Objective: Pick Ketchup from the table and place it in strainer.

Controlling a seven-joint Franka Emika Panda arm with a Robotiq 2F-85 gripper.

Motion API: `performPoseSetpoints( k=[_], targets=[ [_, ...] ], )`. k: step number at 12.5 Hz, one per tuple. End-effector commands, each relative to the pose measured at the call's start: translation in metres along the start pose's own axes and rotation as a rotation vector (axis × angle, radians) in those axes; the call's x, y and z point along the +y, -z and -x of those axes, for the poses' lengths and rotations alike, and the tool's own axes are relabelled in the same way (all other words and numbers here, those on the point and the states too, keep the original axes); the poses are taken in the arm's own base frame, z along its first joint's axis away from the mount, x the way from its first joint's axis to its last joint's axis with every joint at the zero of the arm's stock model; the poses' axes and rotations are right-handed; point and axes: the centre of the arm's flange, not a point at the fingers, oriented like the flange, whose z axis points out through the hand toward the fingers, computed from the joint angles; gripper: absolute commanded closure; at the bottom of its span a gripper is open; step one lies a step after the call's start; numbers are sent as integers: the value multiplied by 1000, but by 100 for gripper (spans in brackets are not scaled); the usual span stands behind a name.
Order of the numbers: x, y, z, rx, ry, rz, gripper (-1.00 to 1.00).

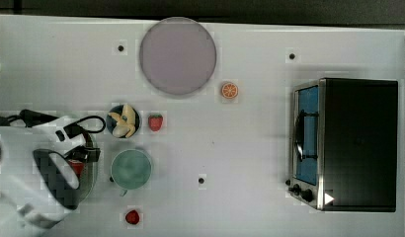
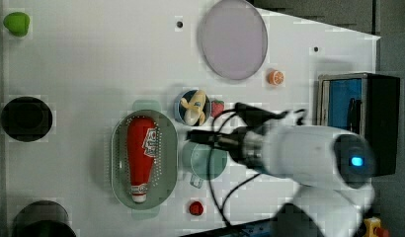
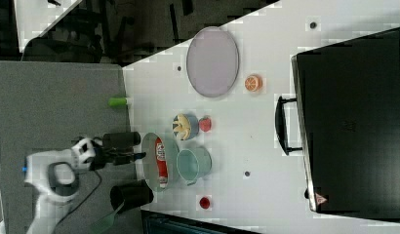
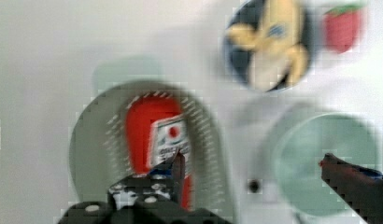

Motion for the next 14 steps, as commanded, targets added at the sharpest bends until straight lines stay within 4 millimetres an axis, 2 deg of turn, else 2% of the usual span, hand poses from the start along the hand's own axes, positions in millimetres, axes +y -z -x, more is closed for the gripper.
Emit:
performPoseSetpoints(
  k=[1,5,10,12,14],
  targets=[
    [56,86,-63,33,-265,-38,-100],
    [138,168,-107,36,-421,-57,-100],
    [241,234,-134,-19,-532,-21,-100],
    [278,246,-150,2,-539,-25,-100],
    [303,239,-163,1,-571,0,-100]
  ],
)
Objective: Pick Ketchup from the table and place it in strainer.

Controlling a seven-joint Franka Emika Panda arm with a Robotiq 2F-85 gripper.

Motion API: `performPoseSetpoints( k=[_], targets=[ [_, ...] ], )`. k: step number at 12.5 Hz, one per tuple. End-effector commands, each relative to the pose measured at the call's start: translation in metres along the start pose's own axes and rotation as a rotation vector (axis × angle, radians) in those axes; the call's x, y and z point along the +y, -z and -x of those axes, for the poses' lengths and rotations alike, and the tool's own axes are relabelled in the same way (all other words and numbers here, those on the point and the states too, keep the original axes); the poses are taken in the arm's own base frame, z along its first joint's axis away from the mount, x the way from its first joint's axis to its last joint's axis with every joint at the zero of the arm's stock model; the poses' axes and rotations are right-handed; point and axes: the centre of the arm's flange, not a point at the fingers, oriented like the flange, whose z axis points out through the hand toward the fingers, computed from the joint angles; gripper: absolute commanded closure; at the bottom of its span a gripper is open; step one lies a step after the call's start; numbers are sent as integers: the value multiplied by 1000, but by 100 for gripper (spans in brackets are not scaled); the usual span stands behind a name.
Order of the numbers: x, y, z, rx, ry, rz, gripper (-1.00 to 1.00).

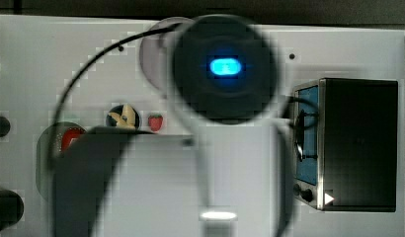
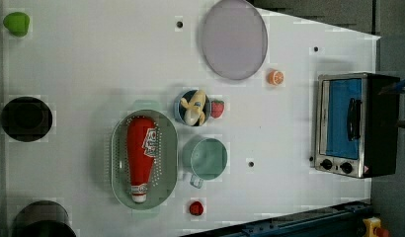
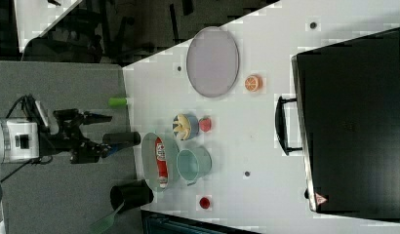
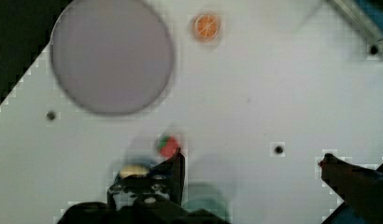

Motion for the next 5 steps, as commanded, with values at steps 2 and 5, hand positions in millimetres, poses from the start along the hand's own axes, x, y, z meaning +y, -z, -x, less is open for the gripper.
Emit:
performPoseSetpoints(
  k=[2,5],
  targets=[
    [5,-3,-24,9,41,16,-100],
    [5,-3,-24,10,35,16,-100]
  ],
)
